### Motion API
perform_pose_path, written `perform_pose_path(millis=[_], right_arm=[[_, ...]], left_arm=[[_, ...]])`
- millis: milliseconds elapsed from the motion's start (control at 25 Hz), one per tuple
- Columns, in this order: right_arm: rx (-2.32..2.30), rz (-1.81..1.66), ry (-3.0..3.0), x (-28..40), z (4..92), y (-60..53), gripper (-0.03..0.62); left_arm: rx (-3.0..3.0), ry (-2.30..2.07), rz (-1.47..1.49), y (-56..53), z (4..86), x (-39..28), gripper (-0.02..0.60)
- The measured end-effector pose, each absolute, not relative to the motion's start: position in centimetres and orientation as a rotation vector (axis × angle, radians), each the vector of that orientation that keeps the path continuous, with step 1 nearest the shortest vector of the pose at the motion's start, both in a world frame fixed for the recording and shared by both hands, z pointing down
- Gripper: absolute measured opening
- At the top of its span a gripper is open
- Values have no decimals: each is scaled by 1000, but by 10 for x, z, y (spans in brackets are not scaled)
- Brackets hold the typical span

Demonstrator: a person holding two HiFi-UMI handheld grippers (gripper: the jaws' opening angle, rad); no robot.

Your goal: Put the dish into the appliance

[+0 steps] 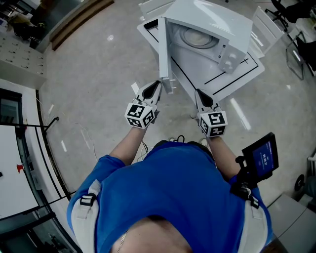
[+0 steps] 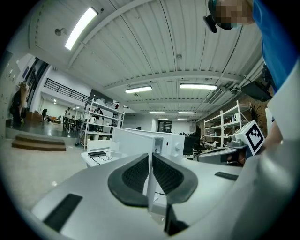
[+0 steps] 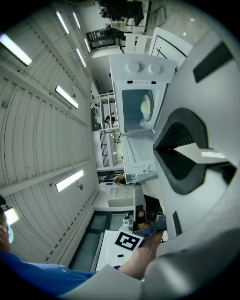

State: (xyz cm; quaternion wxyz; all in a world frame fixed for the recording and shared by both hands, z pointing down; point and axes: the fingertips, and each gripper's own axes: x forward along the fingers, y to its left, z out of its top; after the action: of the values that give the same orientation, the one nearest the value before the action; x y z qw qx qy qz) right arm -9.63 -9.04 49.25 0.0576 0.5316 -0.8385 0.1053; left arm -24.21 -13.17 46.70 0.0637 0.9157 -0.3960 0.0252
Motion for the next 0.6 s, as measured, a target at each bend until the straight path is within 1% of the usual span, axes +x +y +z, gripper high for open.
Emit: perform_pose_path(millis=[280,600], right_arm=[[1667,307,-2516,-102,485,-83,2],[1770,334,-2454,-77,492,-89,2]], left_arm=[[2799,-1129,81,-128,462,-239,11],[2861,-999,114,-141,464,-203,11]])
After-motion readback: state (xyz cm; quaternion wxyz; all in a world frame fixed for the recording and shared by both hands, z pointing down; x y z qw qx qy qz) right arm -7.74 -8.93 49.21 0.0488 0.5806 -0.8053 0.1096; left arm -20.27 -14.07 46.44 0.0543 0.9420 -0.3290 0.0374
